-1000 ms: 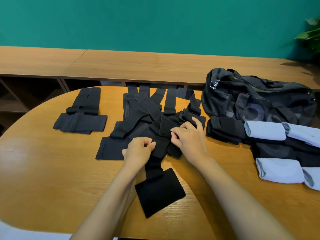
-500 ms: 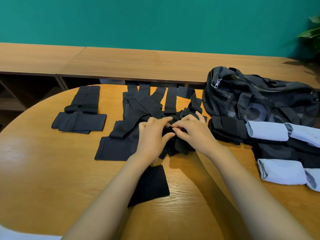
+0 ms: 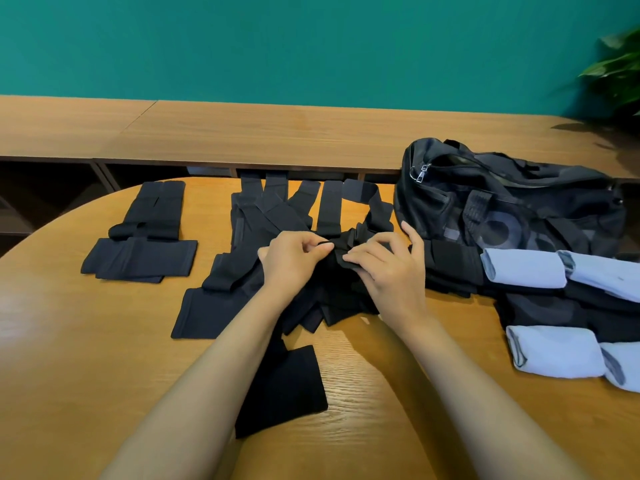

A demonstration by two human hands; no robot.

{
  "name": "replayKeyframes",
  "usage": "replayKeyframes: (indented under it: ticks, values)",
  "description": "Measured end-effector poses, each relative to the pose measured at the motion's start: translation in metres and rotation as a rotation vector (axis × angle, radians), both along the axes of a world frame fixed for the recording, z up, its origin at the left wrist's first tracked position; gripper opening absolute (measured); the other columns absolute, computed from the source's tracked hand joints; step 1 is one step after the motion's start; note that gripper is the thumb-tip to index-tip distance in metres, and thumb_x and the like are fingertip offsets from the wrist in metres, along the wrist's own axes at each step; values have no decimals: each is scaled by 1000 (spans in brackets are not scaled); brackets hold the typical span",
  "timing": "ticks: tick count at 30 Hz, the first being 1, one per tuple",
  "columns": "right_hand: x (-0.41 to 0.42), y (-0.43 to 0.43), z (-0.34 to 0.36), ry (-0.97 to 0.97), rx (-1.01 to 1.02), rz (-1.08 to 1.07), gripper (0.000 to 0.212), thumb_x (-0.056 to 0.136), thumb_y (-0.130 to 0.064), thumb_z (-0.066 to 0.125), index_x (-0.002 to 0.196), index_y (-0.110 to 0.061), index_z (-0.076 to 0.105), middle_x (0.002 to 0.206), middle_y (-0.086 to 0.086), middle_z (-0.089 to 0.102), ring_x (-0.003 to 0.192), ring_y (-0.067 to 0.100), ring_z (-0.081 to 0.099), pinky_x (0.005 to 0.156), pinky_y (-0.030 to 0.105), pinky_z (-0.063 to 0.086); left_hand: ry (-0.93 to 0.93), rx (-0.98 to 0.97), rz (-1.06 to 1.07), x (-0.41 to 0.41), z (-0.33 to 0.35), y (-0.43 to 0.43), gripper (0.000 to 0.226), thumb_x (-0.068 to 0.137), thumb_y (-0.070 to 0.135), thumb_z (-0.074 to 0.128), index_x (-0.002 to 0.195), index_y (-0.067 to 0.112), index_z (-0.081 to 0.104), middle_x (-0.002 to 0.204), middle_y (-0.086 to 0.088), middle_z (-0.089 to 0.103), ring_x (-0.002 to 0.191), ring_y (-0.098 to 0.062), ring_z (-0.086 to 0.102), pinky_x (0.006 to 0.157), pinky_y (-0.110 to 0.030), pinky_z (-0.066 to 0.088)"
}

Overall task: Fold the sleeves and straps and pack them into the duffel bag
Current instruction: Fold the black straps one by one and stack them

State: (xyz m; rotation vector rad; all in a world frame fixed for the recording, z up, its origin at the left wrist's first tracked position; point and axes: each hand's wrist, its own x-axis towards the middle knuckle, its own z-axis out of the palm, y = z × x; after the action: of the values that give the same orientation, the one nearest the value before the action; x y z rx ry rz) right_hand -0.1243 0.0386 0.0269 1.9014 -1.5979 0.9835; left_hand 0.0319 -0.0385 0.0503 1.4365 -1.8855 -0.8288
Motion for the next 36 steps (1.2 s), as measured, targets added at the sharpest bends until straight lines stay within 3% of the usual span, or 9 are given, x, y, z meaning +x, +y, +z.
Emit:
replayKeyframes:
  ticks: [5,9,14,18,20,22,25,28,36]
  values:
    - [0,-3,1,-21,-25,5,16,90,-14,63,88,-21,76,87,-13,71,88,17,57,107,47,32,79,60,102,-8,5,-20,12,90,34,68,79,36,70,82,13,68,92,-10,56,94,-37,23]
    - [-3,10,-3,-20,-10,35,20,92,-16,57,86,-22,76,85,-13,70,89,15,52,104,46,33,206,113,266,6,8,-64,22,87,38,71,66,39,69,81,21,69,98,-12,62,108,-44,27]
    - [-15,-4,5,-49,-3,-33,10,89,-20,67,90,-24,77,93,-7,66,93,18,50,94,39,33,104,22,253,4,22,-90,7,92,35,66,90,34,72,91,15,64,102,-14,55,89,-36,12]
    - [-22,-50,25,-41,16,-171,10,88,-25,72,97,-28,75,87,-2,56,86,20,47,80,36,29,78,-125,305,-6,35,-97,17,97,33,59,106,30,73,95,11,67,102,-19,58,90,-35,13]
    - [-25,-76,31,-2,129,-295,32,88,-23,73,119,-27,68,95,-2,62,93,22,52,84,37,31,76,-121,301,-9,37,-101,26,99,30,56,124,30,66,116,10,68,112,-19,56,92,-37,14]
    - [-28,-94,29,21,403,-384,61,95,-25,64,149,-25,37,121,-2,61,116,25,49,99,44,32,49,-19,233,-8,35,-103,46,100,28,56,145,30,45,133,7,59,122,-20,51,103,-45,16]
    - [-31,-98,16,-60,697,-353,67,103,-31,47,157,-25,8,156,-2,35,146,29,20,116,58,13,-55,99,160,2,21,-96,59,100,29,54,153,29,28,147,4,48,133,-24,43,112,-54,13]
    - [-29,-79,5,-42,740,-305,62,104,-38,40,157,-25,10,162,-3,22,151,29,7,118,59,6,-83,88,159,18,3,-79,56,100,30,54,151,28,32,146,3,50,133,-23,44,115,-57,16]
    - [10,12,-8,-81,642,-98,49,104,-35,44,151,-29,33,156,-10,34,150,16,14,121,44,2,-76,-41,135,65,-24,8,45,98,30,58,141,26,49,134,3,60,129,-22,49,110,-58,30]
